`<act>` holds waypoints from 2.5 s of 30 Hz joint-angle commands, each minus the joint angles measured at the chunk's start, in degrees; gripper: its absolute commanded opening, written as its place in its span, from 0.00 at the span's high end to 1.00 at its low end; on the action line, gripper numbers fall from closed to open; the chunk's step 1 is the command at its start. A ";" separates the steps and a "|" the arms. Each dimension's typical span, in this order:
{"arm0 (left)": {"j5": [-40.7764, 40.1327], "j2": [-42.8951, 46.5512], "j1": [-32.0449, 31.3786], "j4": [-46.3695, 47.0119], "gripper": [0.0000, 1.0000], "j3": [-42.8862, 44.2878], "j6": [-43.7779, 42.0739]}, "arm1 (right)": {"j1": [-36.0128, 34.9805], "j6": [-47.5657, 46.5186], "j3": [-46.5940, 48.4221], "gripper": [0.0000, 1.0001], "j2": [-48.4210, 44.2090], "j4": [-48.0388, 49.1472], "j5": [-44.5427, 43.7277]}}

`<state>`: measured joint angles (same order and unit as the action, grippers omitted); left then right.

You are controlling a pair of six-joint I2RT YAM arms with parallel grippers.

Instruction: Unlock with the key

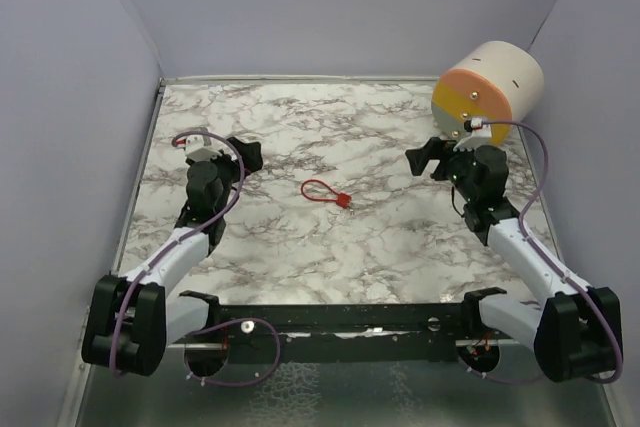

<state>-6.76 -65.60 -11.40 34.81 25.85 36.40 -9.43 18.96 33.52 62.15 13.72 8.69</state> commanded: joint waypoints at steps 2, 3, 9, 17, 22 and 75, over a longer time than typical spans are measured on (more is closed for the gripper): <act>3.19 5.11 -0.26 0.25 0.01 -0.68 -1.28 | -0.24 1.47 0.02 0.00 -4.27 0.00 8.10; 2.93 6.12 -0.28 0.33 0.01 -1.31 -0.61 | -0.21 0.08 -0.07 0.00 -4.81 -0.15 10.30; 0.44 11.75 -0.22 -0.64 0.01 -4.15 -0.28 | -0.23 2.07 -0.14 0.00 -5.96 -3.28 9.02; 6.29 12.99 -0.25 -11.40 0.01 1.18 -4.57 | -0.23 2.45 1.06 0.00 -5.53 -5.41 10.16; 11.68 12.67 -0.28 -17.81 0.01 4.60 -6.87 | -0.24 2.69 2.81 0.06 -2.57 -6.13 11.99; 11.95 -22.14 -28.86 -19.26 0.02 17.55 -10.79 | -2.33 0.82 -1.46 0.13 -2.87 -10.56 9.82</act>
<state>6.96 -86.41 -39.35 13.30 42.57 24.91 -11.57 20.32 30.81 60.71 4.36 19.75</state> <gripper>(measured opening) 0.977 0.871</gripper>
